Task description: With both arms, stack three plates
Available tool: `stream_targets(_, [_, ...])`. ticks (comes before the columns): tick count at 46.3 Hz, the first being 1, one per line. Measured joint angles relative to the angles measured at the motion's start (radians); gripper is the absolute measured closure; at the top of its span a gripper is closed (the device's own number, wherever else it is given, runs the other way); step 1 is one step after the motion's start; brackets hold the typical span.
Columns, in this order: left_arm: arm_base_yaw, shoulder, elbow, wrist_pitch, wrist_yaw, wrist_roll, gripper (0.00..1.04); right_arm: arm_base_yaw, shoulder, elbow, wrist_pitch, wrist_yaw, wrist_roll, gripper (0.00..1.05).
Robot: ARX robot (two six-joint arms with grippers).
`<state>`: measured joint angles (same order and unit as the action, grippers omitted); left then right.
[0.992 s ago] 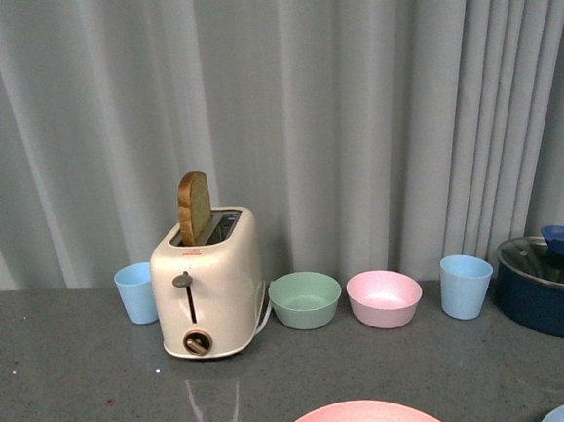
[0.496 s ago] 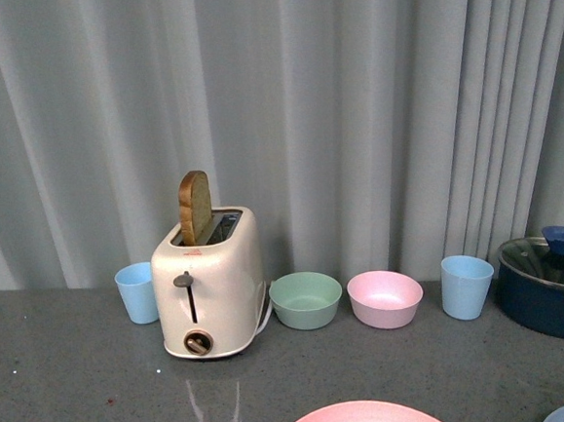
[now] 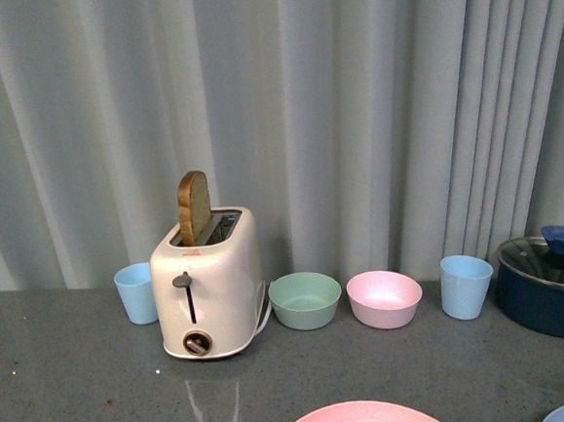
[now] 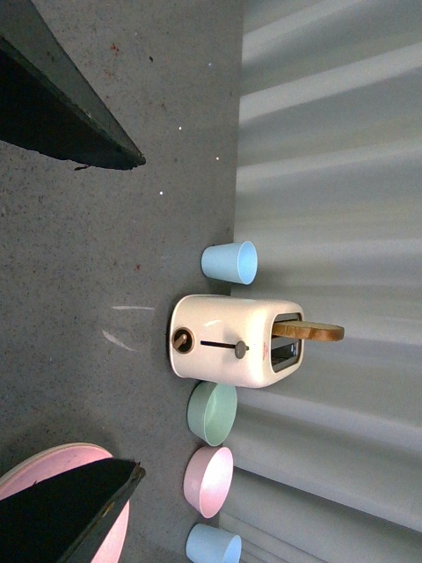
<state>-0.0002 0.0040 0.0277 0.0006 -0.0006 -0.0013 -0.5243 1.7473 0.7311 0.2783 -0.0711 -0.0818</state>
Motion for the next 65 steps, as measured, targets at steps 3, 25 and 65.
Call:
stream_targets(3, [0.0, 0.0, 0.0, 0.0, 0.0, 0.0, 0.07, 0.012, 0.023, 0.015, -0.019, -0.018, -0.036, 0.07])
stream_targets(25, [0.0, 0.0, 0.0, 0.0, 0.0, 0.0, 0.07, 0.064, 0.143, 0.016, -0.01, -0.154, -0.072, 0.07])
stream_targets(65, [0.0, 0.0, 0.0, 0.0, 0.0, 0.0, 0.07, 0.011, 0.308, -0.034, 0.096, -0.182, -0.072, 0.13])
